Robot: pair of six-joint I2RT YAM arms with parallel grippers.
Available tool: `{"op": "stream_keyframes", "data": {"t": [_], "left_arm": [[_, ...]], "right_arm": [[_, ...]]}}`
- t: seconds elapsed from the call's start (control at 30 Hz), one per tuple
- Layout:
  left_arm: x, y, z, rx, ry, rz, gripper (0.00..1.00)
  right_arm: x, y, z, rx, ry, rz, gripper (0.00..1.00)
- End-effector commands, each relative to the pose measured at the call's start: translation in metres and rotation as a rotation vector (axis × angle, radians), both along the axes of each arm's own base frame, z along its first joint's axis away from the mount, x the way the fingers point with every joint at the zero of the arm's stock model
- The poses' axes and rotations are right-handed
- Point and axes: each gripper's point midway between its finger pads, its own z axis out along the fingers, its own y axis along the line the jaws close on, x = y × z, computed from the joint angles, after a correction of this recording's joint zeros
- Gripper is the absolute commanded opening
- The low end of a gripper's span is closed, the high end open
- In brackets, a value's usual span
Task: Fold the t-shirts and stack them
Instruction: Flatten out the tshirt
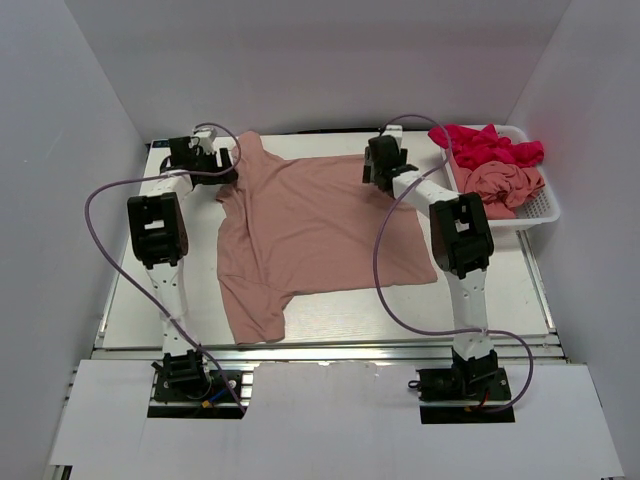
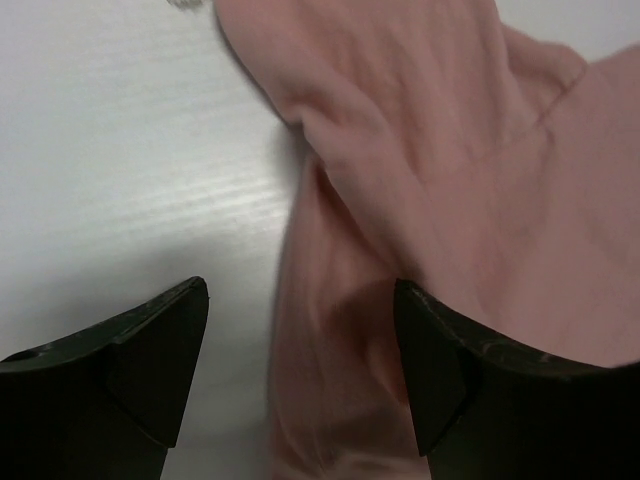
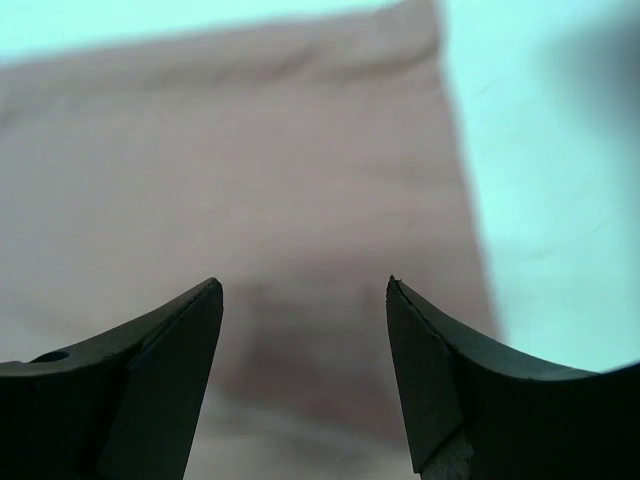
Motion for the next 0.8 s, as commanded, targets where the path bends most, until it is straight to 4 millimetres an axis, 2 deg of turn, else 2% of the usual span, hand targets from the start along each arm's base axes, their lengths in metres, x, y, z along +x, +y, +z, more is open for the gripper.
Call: {"op": "stream_keyframes", "data": {"t": [0.0,0.17,0.2,0.27,0.3,0.37,0.4,0.43,0.47,0.5,0.53,0.63,0.77], "left_arm": [[-0.017,-0.011,0.049,0.003,-0.06,-0.045,0.85],[-0.045,-0.008,0.051,0.051,-0.046,-0.062,0.88],[-0.049,-0.008,0.059,0.063,-0.055,-0.062,0.88],[-0.061,-0.005,0.053,0.076,-0.036,-0.069,0.88],[-0.064,-0.005,0.062,0.082,-0.05,-0.072,0.88],[-0.073,-0.004,0.061,0.078,-0.031,-0.075,0.89],[-0.077,-0.006,0.066,0.081,-0.032,-0.085,0.89],[-0.08,-0.006,0.068,0.08,-0.025,-0.088,0.89],[-0.085,-0.008,0.068,0.073,-0.013,-0.098,0.89],[-0.089,-0.01,0.075,0.077,-0.022,-0.114,0.89],[-0.094,-0.012,0.073,0.071,-0.012,-0.121,0.89],[-0.1,-0.014,0.08,0.064,-0.021,-0.13,0.89],[-0.103,-0.017,0.073,0.05,-0.005,-0.135,0.89]], "right_arm": [[0.027,-0.005,0.027,-0.028,-0.06,0.002,0.71],[0.047,-0.027,0.026,0.007,-0.085,0.003,0.7],[0.049,-0.029,0.019,0.004,-0.074,0.011,0.7],[0.058,-0.039,0.022,-0.001,-0.076,-0.006,0.7],[0.06,-0.042,0.014,-0.008,-0.065,-0.004,0.7],[0.071,-0.053,0.018,-0.01,-0.078,-0.01,0.7],[0.074,-0.057,0.01,-0.003,-0.064,-0.006,0.69],[0.081,-0.058,0.014,0.023,-0.073,0.001,0.69],[0.085,-0.072,0.007,0.031,-0.06,-0.016,0.69],[0.088,-0.076,0.006,0.043,-0.06,-0.019,0.69],[0.096,-0.086,0.013,0.074,-0.072,-0.019,0.68],[0.103,-0.099,0.006,0.123,-0.069,-0.006,0.68],[0.107,-0.101,-0.003,0.157,-0.067,0.027,0.68]]}}
